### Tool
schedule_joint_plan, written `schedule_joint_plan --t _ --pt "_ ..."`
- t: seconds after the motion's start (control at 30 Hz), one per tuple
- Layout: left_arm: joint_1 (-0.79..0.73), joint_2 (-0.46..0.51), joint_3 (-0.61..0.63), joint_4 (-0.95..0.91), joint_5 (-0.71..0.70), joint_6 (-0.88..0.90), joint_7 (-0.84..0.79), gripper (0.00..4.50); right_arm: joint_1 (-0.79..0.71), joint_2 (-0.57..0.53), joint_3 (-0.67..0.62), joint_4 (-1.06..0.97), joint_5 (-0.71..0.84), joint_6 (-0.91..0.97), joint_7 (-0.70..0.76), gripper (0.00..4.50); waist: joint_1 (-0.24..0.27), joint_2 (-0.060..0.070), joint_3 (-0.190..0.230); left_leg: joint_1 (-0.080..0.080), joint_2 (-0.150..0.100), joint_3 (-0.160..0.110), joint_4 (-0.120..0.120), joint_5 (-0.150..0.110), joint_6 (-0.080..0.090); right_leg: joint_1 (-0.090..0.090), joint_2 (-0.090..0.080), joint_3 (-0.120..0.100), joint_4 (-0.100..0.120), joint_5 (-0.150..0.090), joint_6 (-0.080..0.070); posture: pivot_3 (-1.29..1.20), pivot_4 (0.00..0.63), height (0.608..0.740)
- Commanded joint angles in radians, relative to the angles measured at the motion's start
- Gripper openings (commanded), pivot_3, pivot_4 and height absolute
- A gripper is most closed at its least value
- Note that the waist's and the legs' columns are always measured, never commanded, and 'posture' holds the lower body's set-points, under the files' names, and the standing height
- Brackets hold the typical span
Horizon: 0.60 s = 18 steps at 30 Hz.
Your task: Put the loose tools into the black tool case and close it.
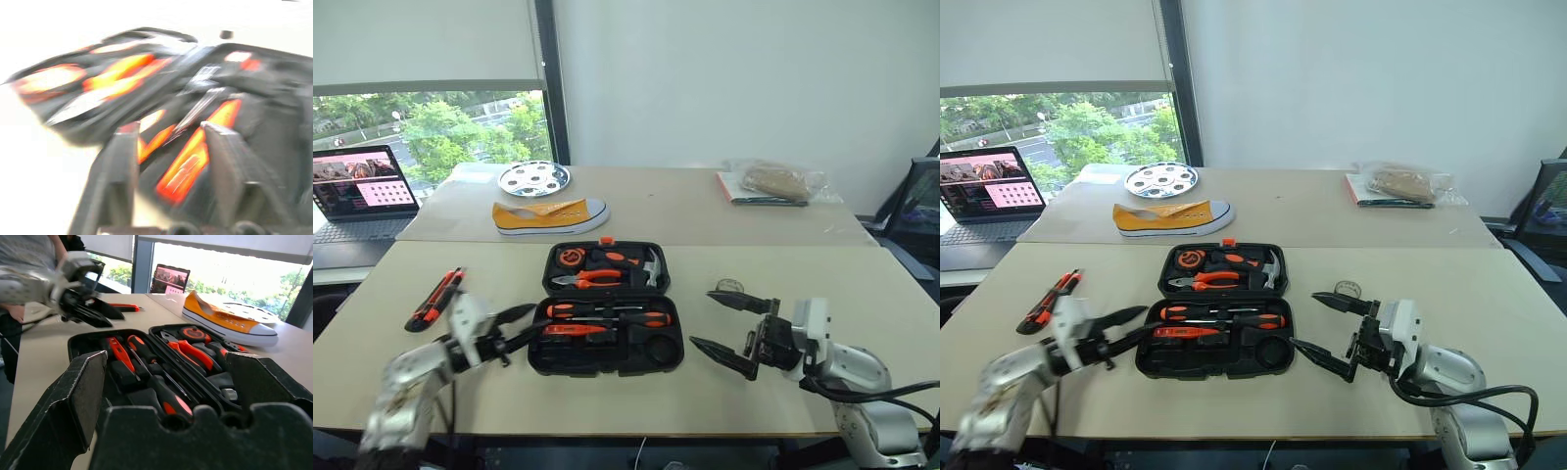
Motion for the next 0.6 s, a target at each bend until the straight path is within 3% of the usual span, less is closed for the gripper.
schedule_joint_plan --t 0.03,0.1,0.3,0.43,0.6 --pt "0.138 -0.059 0.182 -0.104 -0.040 -0.024 0.170 3.92 0.014 -0.005 -0.027 -0.034 0.023 -0.031 0.013 4.50 0.003 0.000 0.000 0.000 0.000 0.000 0.000 0.000 0.000 0.000 0.000 0.000 0.000 0.000 0.000 0.00 0.150 0.740" --pt "0.215 -0.095 0.242 -0.131 -0.047 -0.030 0.226 4.39 0.024 0.000 -0.026 -0.039 0.026 -0.034 0.013 4.50 0.005 0.000 0.000 0.001 0.000 0.001 0.000 -0.001 0.001 0.000 0.000 0.001 0.000 0.000 0.000 0.00 0.150 0.740" --pt "0.368 -0.176 0.379 -0.149 -0.114 -0.009 0.350 4.39 0.034 0.034 0.018 -0.048 0.023 -0.049 0.022 4.50 0.009 -0.002 0.000 0.001 0.000 0.001 -0.001 -0.004 0.006 0.000 0.000 0.001 -0.001 0.000 0.000 0.00 0.150 0.740" --pt "0.324 -0.129 0.362 -0.166 -0.122 0.075 0.410 4.39 0.020 0.042 0.025 -0.051 0.025 -0.042 0.016 4.50 0.025 -0.003 0.000 0.000 0.000 0.001 0.000 -0.006 0.010 0.001 -0.001 -0.004 -0.001 0.000 0.000 0.00 0.150 0.740" --pt "0.164 0.032 0.311 -0.100 -0.131 0.341 0.497 4.39 -0.005 0.049 0.038 -0.050 0.026 -0.031 0.003 4.50 0.023 -0.004 -0.001 0.001 0.000 0.000 0.001 -0.005 0.009 0.002 0.000 -0.007 0.000 0.001 0.000 0.00 0.150 0.740"
